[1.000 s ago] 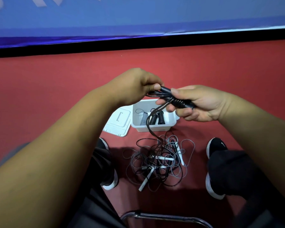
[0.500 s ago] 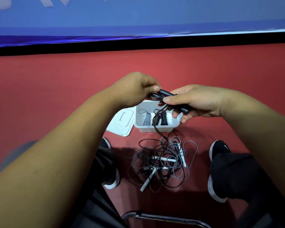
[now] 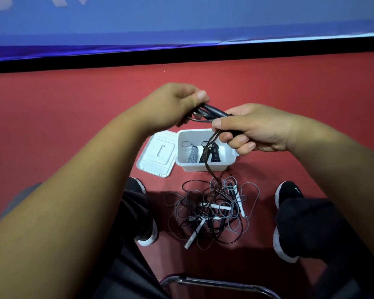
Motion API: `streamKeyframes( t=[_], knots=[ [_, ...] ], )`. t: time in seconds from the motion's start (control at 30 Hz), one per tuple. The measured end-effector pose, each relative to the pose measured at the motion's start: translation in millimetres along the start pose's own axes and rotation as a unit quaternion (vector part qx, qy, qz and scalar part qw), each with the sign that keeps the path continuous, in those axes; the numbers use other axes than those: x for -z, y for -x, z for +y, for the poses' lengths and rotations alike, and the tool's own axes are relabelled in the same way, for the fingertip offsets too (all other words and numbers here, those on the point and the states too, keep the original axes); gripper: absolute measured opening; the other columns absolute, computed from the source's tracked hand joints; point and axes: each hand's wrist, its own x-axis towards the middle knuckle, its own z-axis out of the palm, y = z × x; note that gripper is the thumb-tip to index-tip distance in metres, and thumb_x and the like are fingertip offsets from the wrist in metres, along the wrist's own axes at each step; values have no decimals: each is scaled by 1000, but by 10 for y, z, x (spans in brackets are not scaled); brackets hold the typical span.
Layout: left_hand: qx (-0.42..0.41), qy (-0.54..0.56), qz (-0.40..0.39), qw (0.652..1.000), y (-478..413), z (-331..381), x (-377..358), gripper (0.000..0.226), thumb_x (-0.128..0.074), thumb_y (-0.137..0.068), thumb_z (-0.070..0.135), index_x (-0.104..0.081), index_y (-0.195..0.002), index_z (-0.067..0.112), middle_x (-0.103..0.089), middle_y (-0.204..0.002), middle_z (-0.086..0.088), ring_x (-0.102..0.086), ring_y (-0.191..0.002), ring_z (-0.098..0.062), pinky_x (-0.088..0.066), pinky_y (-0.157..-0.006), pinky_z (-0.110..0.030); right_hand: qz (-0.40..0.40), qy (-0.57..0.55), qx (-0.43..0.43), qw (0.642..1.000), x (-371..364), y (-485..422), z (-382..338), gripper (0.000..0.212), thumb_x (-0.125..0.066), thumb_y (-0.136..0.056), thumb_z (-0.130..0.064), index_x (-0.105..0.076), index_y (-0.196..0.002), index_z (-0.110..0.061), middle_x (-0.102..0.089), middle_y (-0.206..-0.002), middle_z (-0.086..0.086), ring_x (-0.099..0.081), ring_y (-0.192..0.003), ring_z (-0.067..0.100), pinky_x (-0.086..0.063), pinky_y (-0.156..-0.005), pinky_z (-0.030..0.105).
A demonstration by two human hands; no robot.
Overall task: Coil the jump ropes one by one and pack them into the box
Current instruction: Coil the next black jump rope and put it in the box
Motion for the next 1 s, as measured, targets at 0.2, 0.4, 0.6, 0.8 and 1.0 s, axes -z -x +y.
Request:
streamKeyframes(
  t=[0.2, 0.4, 0.6, 0.8, 1.0],
  knots=[
    [132, 274, -36, 952, -104, -164, -64, 47, -48, -104, 27, -56, -140, 0, -71, -127, -22, -69, -104, -35, -55, -98, -49, 50, -54, 53, 996, 74, 80, -104, 14, -61, -107, -23, -56, -109, -11, -47, -73, -1, -23, -57, 7, -14, -48, 23],
    [22, 108, -188, 976, -19, -213, -354, 40, -62, -100, 12, -63, -140, 16, -68, -134, -13, -61, -132, -18, -39, -121, -42, 78, -46, 80, 993, 107, 120, -158, 15, -63, -106, -26, -63, -108, -11, -46, -72, -1, -18, -62, 11, -12, -51, 28],
    [47, 47, -131, 989, -60, -181, -349, 19, -62, -105, 19, -79, -114, 15, -72, -89, -8, -68, -86, -17, -55, -99, -52, 68, -47, 69, 994, 157, 147, -149, 23, -63, -106, -26, -62, -120, -8, -47, -72, -2, -23, -56, 8, -12, -49, 25],
    [37, -82, -104, 991, -144, -233, -328, 10, -68, -101, 26, -78, -103, 25, -78, -88, -2, -73, -85, -25, -59, -90, -55, -19, -56, 54, 997, 116, 155, -94, 16, -67, -99, -27, -62, -87, -19, -46, -73, 0, -17, -57, 9, -11, -48, 24],
    [12, 0, -55, 998, -152, -214, -226, 9, -69, -96, 3, -76, -101, 5, -75, -89, -7, -69, -77, -10, -59, -75, -30, -102, -14, -19, 994, 98, 166, -32, 15, -70, -94, -20, -57, -89, -15, -45, -74, 3, -26, -52, 6, -14, -45, 22]
  ],
)
